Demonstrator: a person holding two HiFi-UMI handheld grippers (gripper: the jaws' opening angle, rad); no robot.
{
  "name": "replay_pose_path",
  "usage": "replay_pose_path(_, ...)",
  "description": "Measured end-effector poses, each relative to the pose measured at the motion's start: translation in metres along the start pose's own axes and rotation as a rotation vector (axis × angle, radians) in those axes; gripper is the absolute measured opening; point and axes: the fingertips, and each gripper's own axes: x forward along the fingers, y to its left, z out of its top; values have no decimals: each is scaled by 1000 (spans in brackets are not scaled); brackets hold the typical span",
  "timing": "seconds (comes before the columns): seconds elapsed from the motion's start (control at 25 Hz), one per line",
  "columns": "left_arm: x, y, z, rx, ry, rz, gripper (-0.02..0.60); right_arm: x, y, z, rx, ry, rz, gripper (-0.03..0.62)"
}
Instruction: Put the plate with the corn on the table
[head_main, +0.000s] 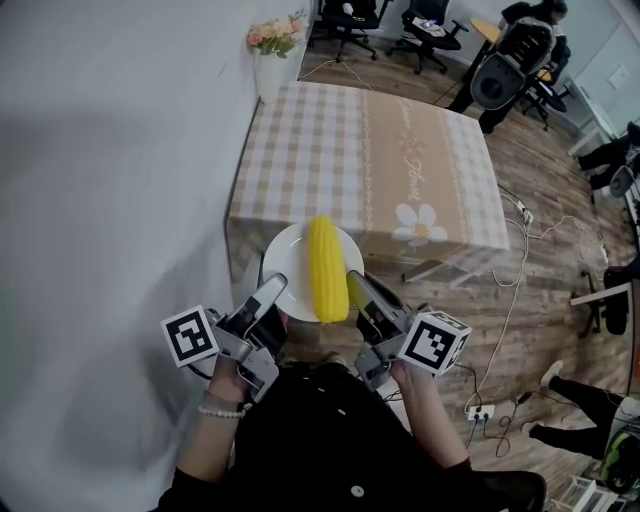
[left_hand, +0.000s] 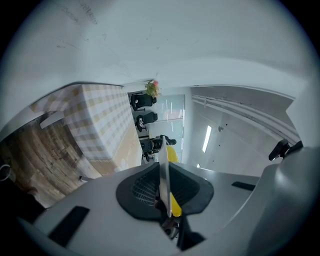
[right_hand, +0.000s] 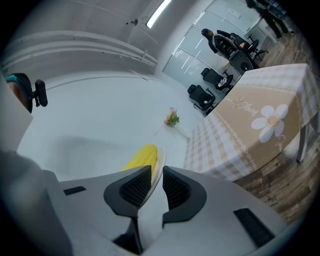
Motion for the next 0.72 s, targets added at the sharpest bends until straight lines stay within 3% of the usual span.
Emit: replay_pose_path(0.72,2,4,2,22,59,17,41,-3,-1,-1,-1,-64,-55,97)
